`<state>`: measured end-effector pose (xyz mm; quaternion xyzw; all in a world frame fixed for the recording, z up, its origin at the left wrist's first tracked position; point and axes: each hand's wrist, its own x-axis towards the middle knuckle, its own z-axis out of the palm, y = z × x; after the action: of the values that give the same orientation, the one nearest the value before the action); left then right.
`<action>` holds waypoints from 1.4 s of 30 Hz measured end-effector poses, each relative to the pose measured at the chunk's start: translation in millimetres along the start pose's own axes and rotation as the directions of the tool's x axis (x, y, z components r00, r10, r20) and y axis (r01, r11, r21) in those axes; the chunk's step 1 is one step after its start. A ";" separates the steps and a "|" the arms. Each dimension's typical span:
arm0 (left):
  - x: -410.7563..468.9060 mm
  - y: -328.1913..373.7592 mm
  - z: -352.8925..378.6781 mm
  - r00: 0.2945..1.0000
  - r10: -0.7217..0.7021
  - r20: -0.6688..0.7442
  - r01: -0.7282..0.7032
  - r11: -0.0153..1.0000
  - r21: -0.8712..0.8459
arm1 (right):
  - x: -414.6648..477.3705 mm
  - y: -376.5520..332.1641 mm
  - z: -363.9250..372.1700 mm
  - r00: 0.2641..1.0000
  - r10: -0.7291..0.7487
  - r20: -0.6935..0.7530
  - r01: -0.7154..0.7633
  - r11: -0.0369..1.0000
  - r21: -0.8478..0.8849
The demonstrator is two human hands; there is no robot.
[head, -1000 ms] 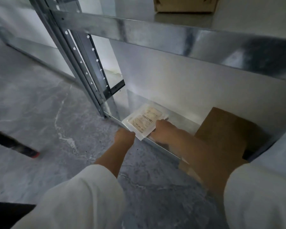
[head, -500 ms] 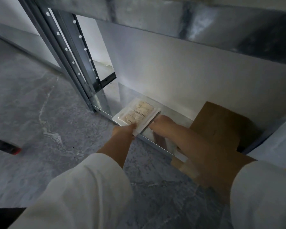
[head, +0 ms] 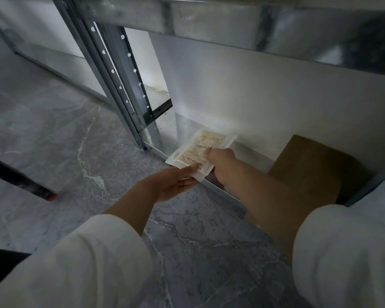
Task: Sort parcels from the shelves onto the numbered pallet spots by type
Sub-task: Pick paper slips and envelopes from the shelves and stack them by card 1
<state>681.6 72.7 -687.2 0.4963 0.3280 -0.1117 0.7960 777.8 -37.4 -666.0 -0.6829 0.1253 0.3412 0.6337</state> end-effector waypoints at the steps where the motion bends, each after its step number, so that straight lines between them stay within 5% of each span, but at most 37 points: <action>1: -1.8 3.3 -3.1 1.000 0.012 -0.024 -0.012 1.000 -0.011 | -1.9 -1.3 1.0 1.000 -0.026 -0.017 0.025 0.999 -0.028; 4: -5.3 18.4 -19.2 0.981 0.112 -0.158 -0.123 0.991 -0.059 | -3.1 -4.5 -1.6 0.991 -0.130 -0.025 0.124 0.978 -0.168; 7: -8.0 26.9 -32.7 0.958 0.211 -0.192 -0.207 0.978 0.042 | -4.0 -4.6 -7.3 0.981 -0.139 0.132 0.178 0.918 -0.353; 10: -11.9 23.6 -30.0 0.959 0.197 -0.203 -0.177 0.978 0.112 | -8.8 -2.1 -7.3 0.970 -0.071 0.232 0.151 0.925 -0.348; 14: -22.3 17.7 -18.0 0.939 0.242 -0.244 -0.234 0.970 0.064 | -20.2 5.9 3.2 0.981 -0.108 0.163 0.149 0.952 -0.266; 20: -81.3 4.8 -13.0 0.891 0.243 -0.383 -0.237 0.969 0.062 | -68.9 18.5 4.3 0.956 -0.188 0.225 0.267 0.873 -0.408; 25: -145.7 14.2 1.9 0.855 0.180 -0.487 -0.133 0.983 0.130 | -137.7 3.0 -3.4 0.973 -0.104 0.206 0.173 0.920 -0.352; 34: -260.3 43.2 81.7 0.879 0.085 -0.470 0.012 0.980 0.199 | -258.5 -34.6 -45.4 0.996 0.034 0.087 -0.015 0.977 -0.211; 42: -351.2 54.2 129.9 0.904 0.031 -0.427 0.109 0.948 0.300 | -369.6 -65.9 -85.9 0.992 0.125 0.024 -0.114 0.955 -0.273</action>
<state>495.5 -65.2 -388.1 0.6229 0.4816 -0.0678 0.6127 571.9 -204.8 -386.8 -0.7472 0.1055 0.4068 0.5148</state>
